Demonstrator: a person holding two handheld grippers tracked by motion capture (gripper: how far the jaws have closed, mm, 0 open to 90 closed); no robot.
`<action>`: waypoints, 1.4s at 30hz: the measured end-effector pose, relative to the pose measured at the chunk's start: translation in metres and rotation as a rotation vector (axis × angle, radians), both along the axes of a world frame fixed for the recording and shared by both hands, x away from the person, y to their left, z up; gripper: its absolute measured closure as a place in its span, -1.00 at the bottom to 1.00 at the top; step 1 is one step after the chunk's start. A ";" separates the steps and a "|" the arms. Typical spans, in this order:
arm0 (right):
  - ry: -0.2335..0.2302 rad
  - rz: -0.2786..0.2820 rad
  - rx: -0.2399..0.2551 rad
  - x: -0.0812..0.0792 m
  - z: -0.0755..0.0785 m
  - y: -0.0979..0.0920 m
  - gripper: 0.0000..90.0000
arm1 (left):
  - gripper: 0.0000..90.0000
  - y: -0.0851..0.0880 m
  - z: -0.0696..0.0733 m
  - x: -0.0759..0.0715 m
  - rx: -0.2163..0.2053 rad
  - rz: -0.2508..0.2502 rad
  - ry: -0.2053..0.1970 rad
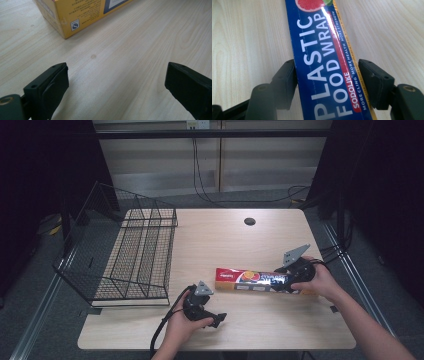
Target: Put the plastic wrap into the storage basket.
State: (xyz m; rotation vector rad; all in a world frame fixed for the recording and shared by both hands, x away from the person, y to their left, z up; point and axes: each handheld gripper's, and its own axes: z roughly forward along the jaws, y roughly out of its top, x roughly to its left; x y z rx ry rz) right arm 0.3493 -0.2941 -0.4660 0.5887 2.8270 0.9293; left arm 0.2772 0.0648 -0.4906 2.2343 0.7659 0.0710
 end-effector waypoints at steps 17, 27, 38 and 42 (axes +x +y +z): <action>0.014 0.029 0.001 -0.005 0.000 0.010 0.01 | -0.88 0.000 0.000 0.001 -0.005 0.006 0.010; -0.001 0.035 0.068 -0.021 0.021 0.007 0.02 | -0.90 0.007 0.042 0.007 -0.040 -0.020 -0.039; 0.007 0.077 0.049 -0.028 0.039 0.011 0.01 | -0.98 -0.005 0.096 0.031 0.016 -0.199 -0.040; 0.011 0.103 0.047 -0.028 0.045 0.016 0.02 | -0.98 -0.014 0.107 0.042 0.050 -0.234 -0.048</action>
